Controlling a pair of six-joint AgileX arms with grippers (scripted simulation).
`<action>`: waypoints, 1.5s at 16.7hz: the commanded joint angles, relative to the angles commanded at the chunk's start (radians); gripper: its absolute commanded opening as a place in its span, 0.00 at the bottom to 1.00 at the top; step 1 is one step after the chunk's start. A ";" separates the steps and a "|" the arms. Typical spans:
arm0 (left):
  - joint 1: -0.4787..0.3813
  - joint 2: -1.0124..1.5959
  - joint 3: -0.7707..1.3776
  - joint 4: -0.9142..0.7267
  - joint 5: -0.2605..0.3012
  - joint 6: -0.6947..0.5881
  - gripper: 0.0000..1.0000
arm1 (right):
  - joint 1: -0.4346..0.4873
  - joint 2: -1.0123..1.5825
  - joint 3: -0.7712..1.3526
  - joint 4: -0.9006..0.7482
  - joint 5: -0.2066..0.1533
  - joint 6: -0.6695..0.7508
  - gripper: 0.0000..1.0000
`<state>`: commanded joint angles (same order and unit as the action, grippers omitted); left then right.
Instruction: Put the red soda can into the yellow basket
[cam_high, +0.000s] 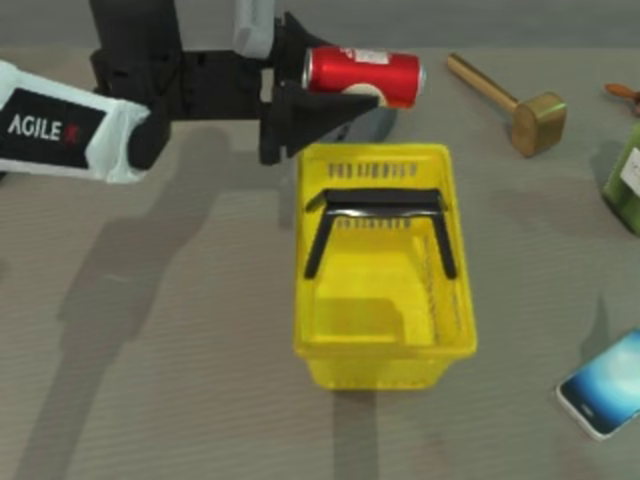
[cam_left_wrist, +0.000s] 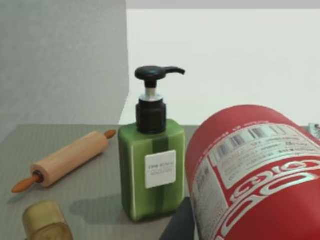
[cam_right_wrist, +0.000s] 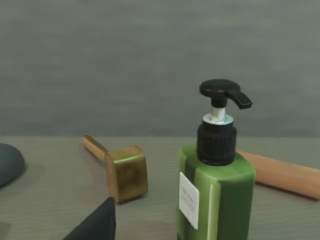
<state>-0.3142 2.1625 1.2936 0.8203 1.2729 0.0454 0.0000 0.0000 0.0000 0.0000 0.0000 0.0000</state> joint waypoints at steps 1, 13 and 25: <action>0.003 0.031 -0.008 0.043 0.000 -0.001 0.00 | 0.000 0.000 0.000 0.000 0.000 0.000 1.00; 0.016 0.184 -0.055 0.250 -0.001 -0.006 0.15 | 0.000 0.000 0.000 0.000 0.000 0.000 1.00; 0.016 0.184 -0.055 0.250 -0.001 -0.006 1.00 | 0.000 0.000 0.000 0.000 0.000 0.000 1.00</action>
<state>-0.2979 2.3465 1.2388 1.0703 1.2722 0.0395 0.0000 0.0000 0.0000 0.0000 0.0000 0.0000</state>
